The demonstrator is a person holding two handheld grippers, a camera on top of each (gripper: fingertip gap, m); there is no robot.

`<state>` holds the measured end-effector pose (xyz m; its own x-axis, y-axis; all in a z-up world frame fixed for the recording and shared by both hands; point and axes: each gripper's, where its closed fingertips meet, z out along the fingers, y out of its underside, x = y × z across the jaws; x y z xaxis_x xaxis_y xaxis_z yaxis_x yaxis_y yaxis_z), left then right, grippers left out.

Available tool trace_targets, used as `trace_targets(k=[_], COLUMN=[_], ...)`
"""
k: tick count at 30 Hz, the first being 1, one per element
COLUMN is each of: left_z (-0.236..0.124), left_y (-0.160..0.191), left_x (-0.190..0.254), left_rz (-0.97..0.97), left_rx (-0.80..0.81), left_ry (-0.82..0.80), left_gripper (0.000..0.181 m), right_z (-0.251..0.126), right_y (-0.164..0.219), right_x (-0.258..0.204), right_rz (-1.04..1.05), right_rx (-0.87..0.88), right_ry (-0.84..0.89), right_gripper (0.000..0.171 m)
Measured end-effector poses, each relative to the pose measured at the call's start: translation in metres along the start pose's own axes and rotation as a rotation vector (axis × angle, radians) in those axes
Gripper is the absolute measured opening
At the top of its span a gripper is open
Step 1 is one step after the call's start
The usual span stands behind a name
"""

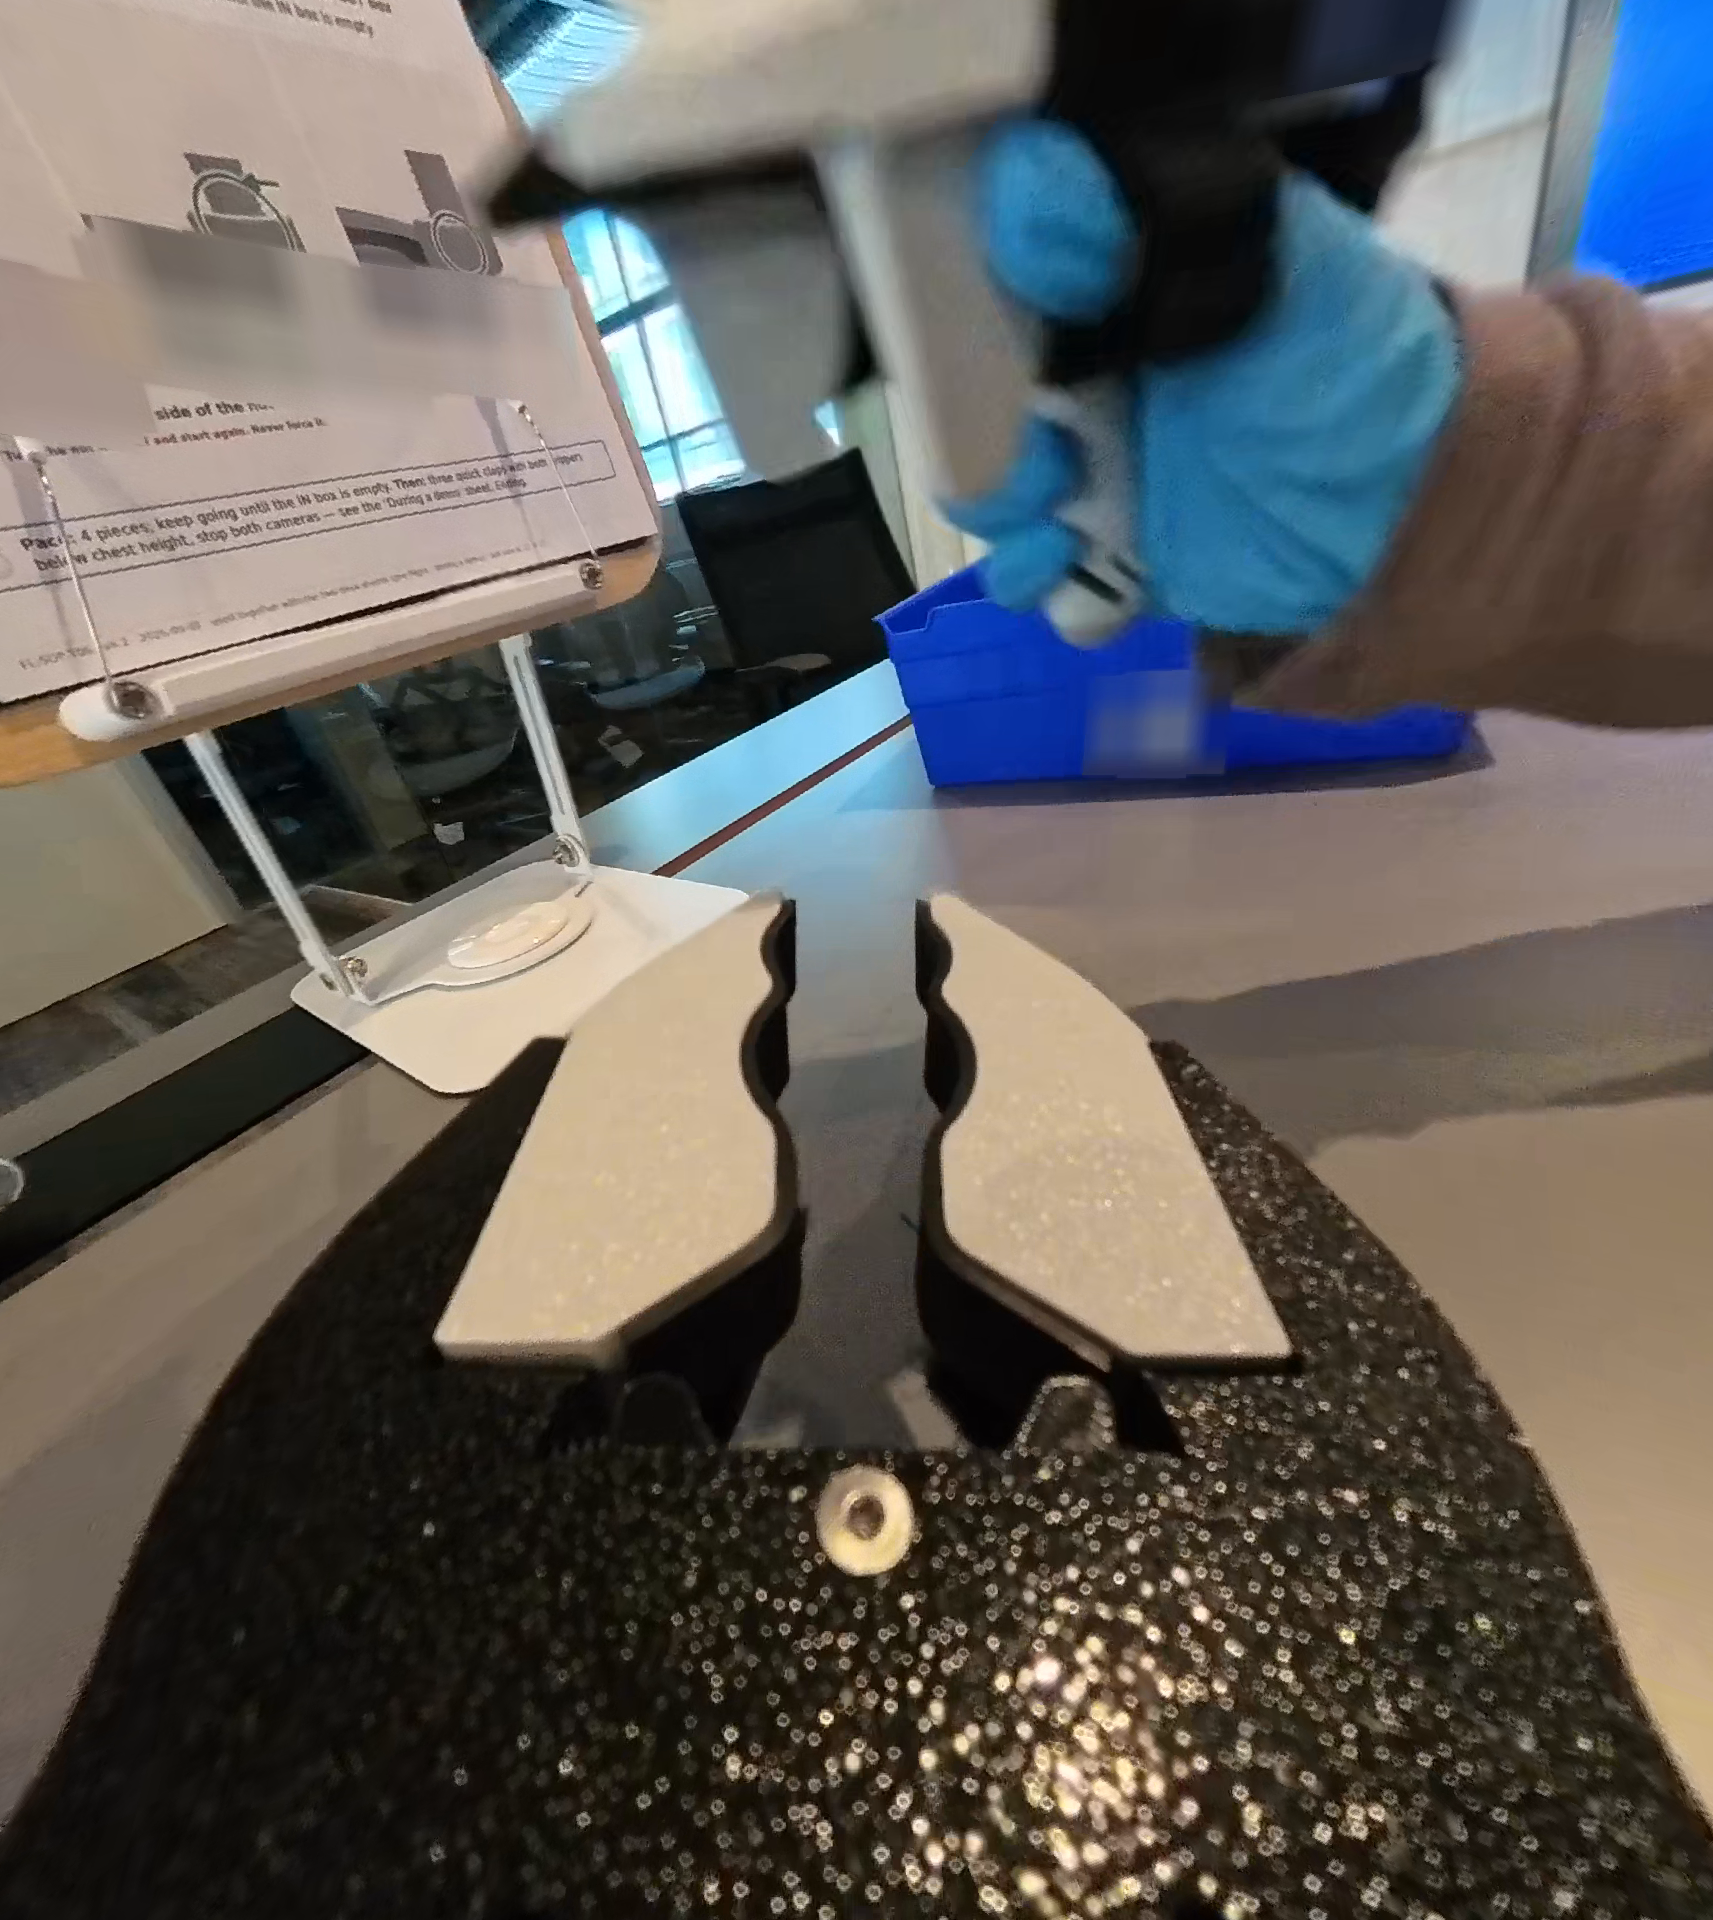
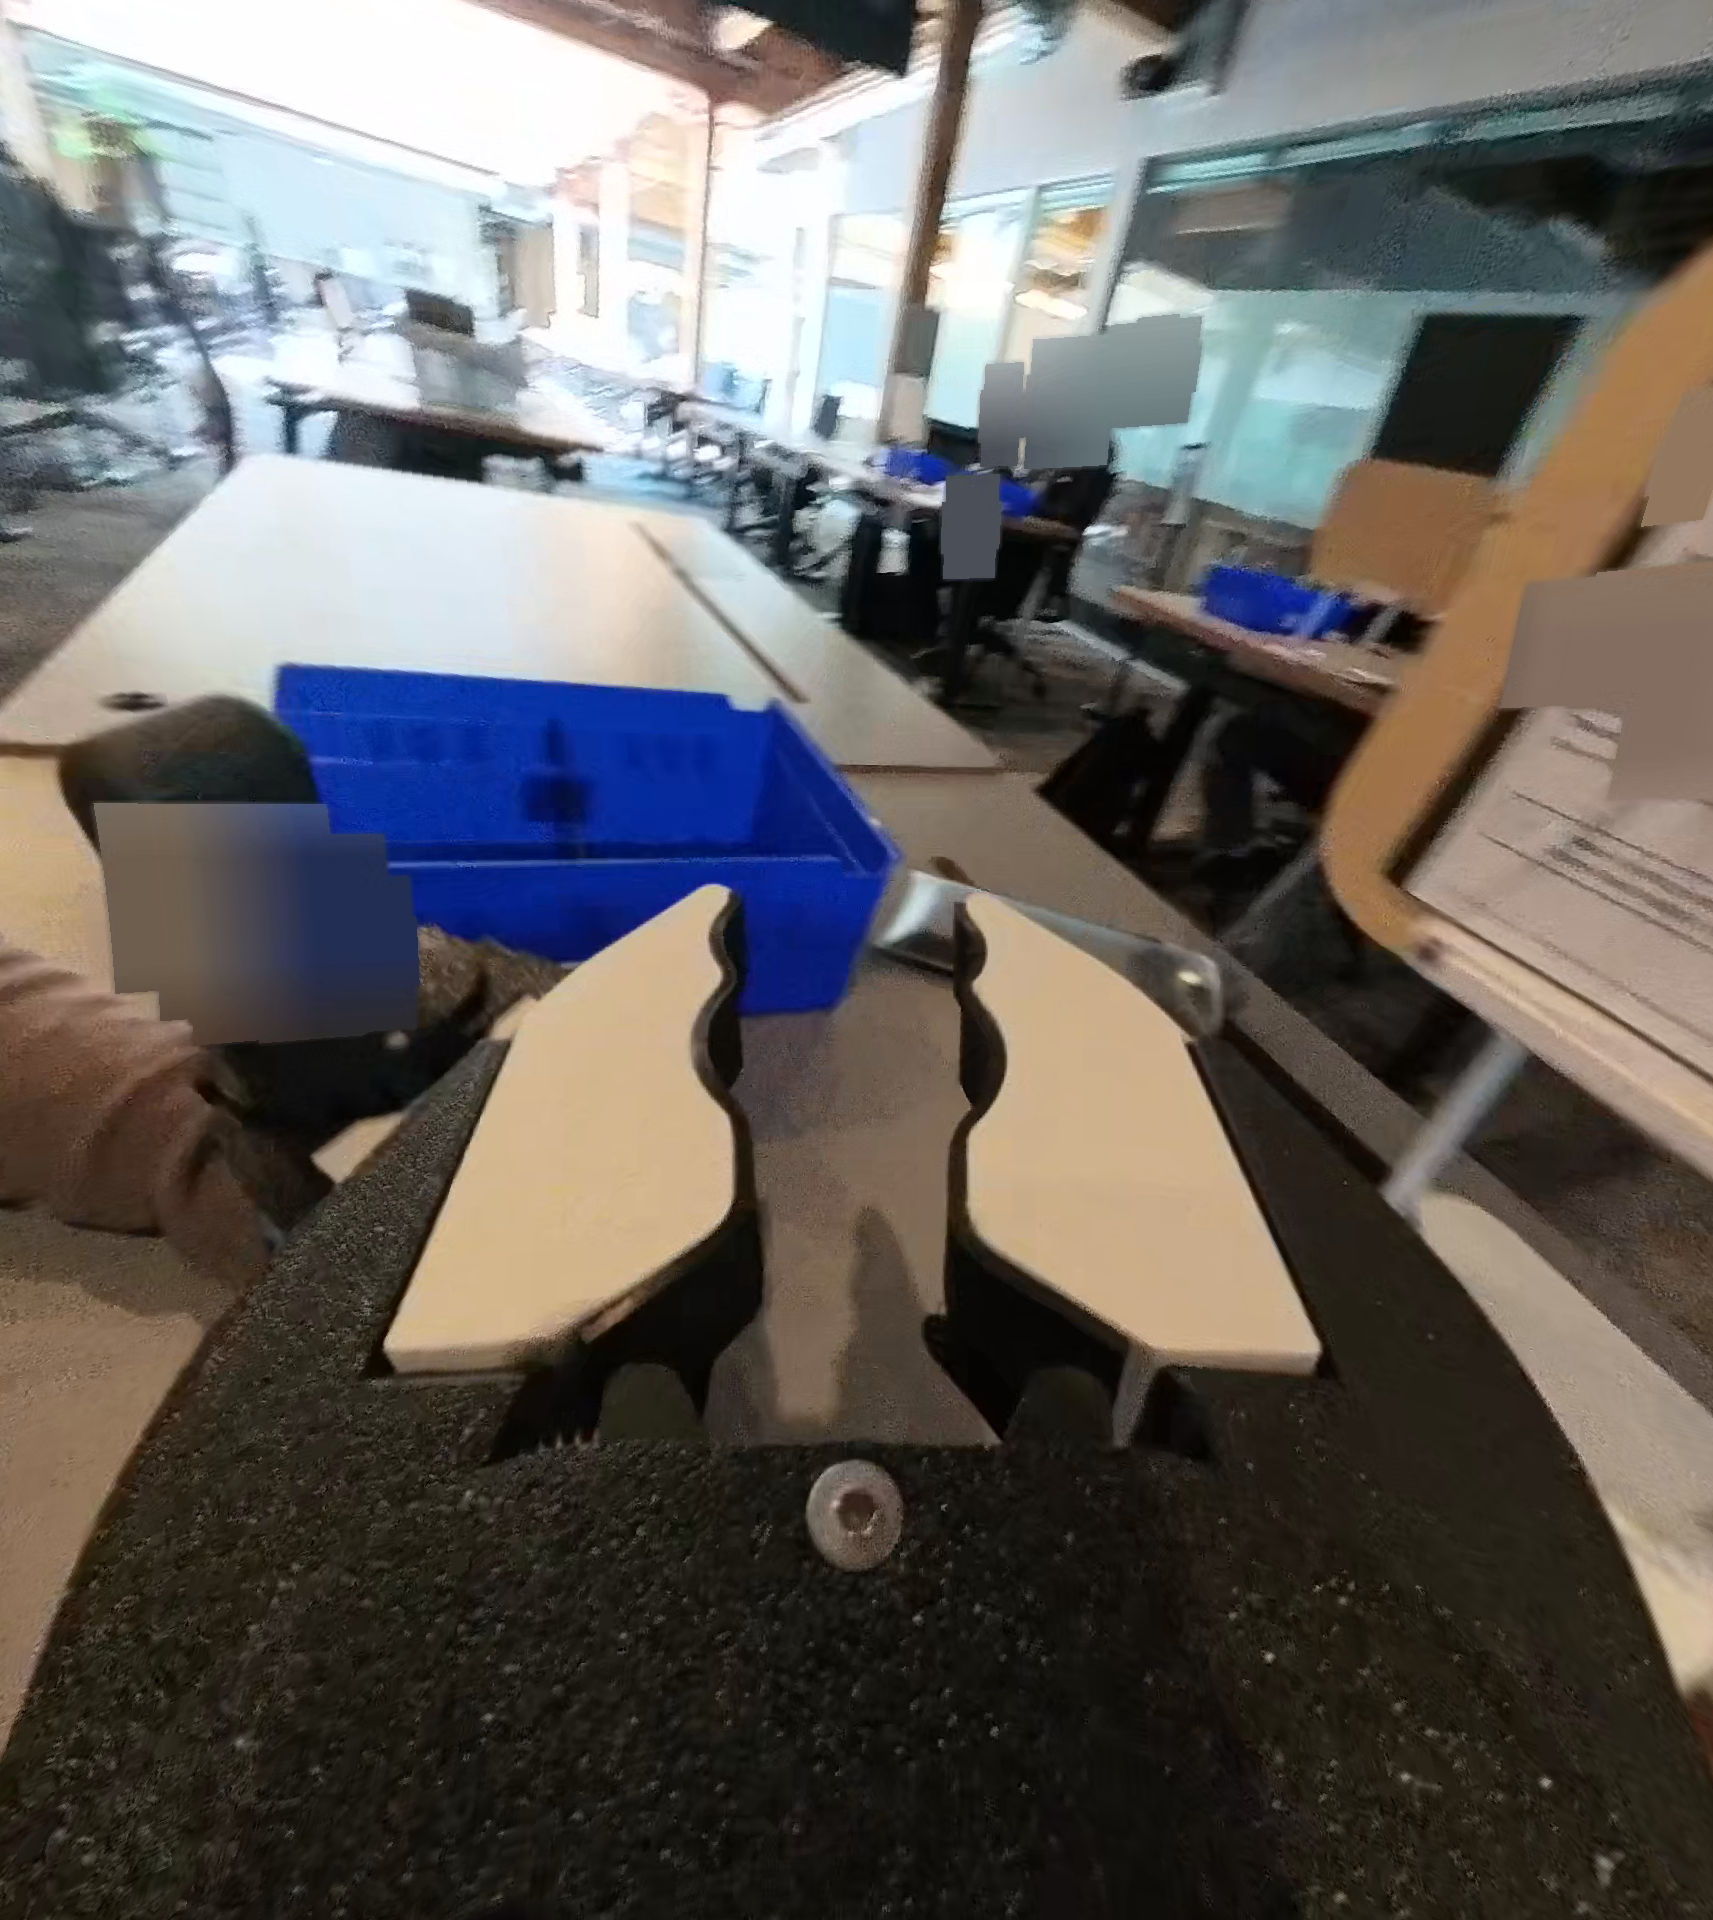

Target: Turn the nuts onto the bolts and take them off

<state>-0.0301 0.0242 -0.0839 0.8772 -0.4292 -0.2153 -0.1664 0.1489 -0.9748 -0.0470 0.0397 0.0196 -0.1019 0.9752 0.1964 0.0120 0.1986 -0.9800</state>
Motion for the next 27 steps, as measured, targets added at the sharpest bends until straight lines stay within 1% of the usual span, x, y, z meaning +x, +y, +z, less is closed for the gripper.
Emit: trace_targets(k=[3, 5, 8, 10, 12, 13, 17, 20, 23, 24, 27], left_z=[0.002, 0.003, 0.003, 0.002, 0.001, 0.000, 0.000, 0.000, 0.000, 0.000, 0.001], left_y=[0.002, 0.003, 0.002, 0.001, 0.001, 0.001, 0.001, 0.001, 0.001, 0.001, 0.002], left_x=[0.003, 0.007, 0.010, 0.011, 0.012, 0.013, 0.014, 0.014, 0.014, 0.014, 0.014], left_rz=[0.035, 0.060, 0.092, 0.106, 0.115, 0.119, 0.131, 0.131, 0.129, 0.129, 0.135], left_rx=[-0.017, -0.024, -0.016, -0.007, -0.003, -0.003, -0.003, -0.003, -0.004, -0.006, -0.011], left_ry=[0.002, 0.010, 0.017, 0.014, 0.011, 0.012, 0.014, 0.013, 0.013, 0.013, 0.015], left_gripper=[0.021, 0.021, 0.021, 0.021, 0.021, 0.021, 0.020, 0.021, 0.021, 0.021, 0.020], right_z=[0.058, 0.097, 0.150, 0.175, 0.196, 0.204, 0.224, 0.230, 0.230, 0.228, 0.225], right_y=[-0.018, -0.016, 0.006, 0.029, 0.055, 0.067, 0.111, 0.136, 0.153, 0.156, 0.159], right_x=[-0.029, -0.050, -0.069, -0.079, -0.077, -0.076, -0.077, -0.078, -0.072, -0.070, -0.073], right_rz=[-0.057, -0.166, -0.342, -0.448, -0.569, -0.627, -0.805, -0.904, -0.999, -1.010, -0.958], right_rx=[-0.125, -0.249, -0.478, -0.659, -0.844, -0.925, -1.182, -1.297, -1.383, -1.417, -1.490], right_ry=[-0.259, -0.407, -0.575, -0.699, -0.768, -0.808, -0.952, -1.029, -1.074, -1.088, -1.131], right_gripper=[0.032, 0.028, 0.022, 0.018, 0.017, 0.014, 0.013, 0.012, 0.013, 0.013, 0.013])
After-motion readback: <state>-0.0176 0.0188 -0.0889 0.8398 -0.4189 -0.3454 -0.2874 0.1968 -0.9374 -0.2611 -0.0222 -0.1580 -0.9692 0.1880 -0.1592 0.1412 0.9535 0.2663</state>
